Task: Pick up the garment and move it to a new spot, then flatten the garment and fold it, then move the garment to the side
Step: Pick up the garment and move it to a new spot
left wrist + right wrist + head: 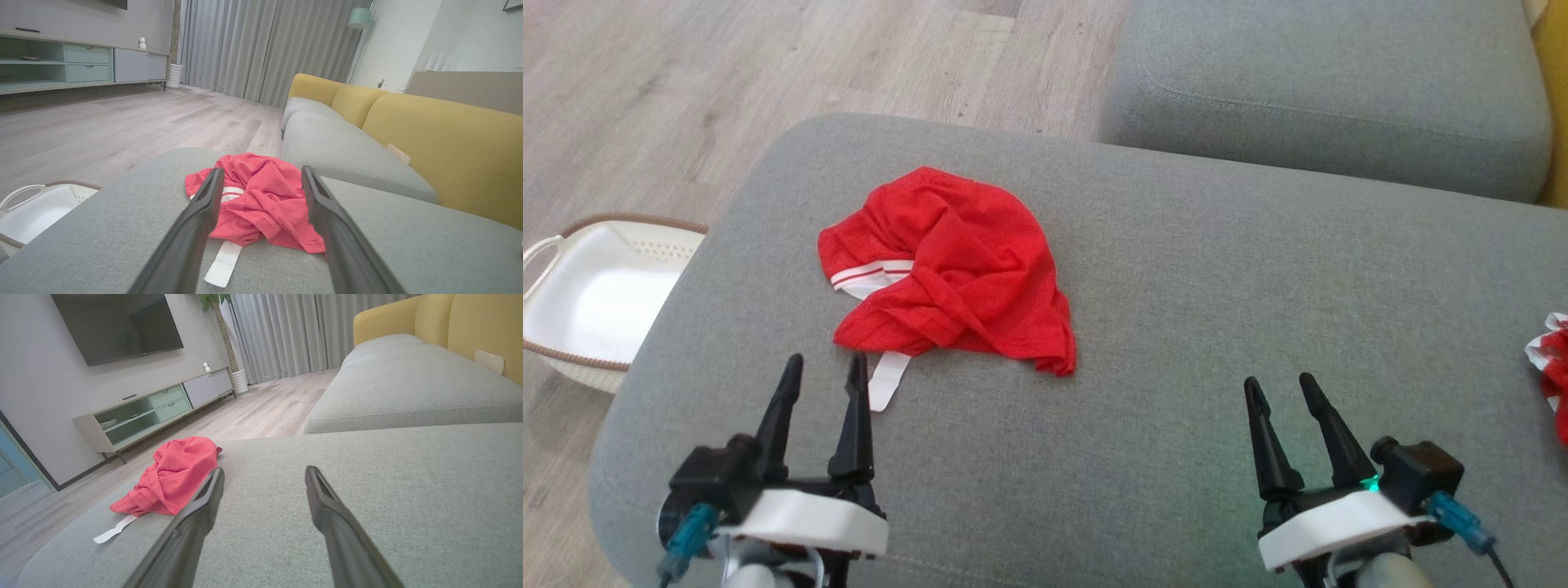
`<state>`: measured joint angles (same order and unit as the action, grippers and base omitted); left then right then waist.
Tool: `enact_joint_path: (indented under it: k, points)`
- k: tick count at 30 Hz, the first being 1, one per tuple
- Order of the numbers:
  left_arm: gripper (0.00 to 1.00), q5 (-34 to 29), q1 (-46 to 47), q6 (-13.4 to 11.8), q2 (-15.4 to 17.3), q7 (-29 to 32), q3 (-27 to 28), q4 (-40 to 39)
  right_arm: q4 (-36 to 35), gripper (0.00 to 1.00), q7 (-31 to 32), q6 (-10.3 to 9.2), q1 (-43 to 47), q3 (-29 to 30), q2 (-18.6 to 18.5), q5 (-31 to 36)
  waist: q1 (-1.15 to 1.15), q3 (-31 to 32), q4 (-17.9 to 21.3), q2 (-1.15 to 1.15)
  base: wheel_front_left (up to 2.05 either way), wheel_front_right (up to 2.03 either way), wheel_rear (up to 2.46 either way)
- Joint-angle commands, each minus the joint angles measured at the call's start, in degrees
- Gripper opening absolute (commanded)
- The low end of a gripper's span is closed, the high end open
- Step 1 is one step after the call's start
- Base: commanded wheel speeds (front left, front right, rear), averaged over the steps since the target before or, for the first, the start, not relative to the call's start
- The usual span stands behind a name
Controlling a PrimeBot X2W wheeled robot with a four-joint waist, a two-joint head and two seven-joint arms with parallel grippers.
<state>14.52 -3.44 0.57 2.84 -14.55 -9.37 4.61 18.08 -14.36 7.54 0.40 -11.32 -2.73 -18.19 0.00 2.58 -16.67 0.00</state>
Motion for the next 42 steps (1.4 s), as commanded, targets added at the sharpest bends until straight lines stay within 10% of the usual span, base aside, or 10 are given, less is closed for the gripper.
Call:
enact_joint_path:
  k: [1,11,19,38,40,42]
  points:
    - [1.00,-0.35,2.08,0.05,0.04,-0.45,2.27,-1.91,-1.69,1.00,-0.63,-0.05,-2.85,-1.45,-0.15,-0.44,0.00,-0.20,0.01,0.00,0.00,0.00,0.00]
    - [1.00,-2.62,9.25,1.78,1.09,-0.45,6.49,3.64,-2.66,1.00,-0.52,-0.05,-5.45,0.28,-0.15,2.21,0.00,-7.15,2.20,0.00,0.00,0.00,0.00]
    - [1.00,-2.05,28.79,6.54,9.91,8.31,1.66,22.95,-7.70,1.00,2.17,-0.05,-10.07,4.28,-0.15,6.16,0.00,-16.98,5.40,0.00,0.00,0.00,0.00]
    - [1.00,24.19,48.19,6.91,26.32,25.33,-34.23,34.76,-10.86,1.00,3.66,-0.05,-12.73,5.20,-0.15,7.78,0.00,-24.65,9.75,0.00,0.00,0.00,0.00]
    - [0.00,26.60,48.80,6.91,27.10,25.64,-36.38,34.83,-10.71,1.00,3.63,-0.05,-12.79,5.22,-0.15,7.76,0.00,-24.53,10.00,0.00,0.00,0.00,0.00]
    - [0.00,27.82,49.39,6.91,28.05,24.32,-38.15,34.81,-10.32,1.00,3.51,-0.05,-12.78,5.24,-0.15,7.62,0.00,-23.96,10.22,0.00,0.00,0.00,0.00]
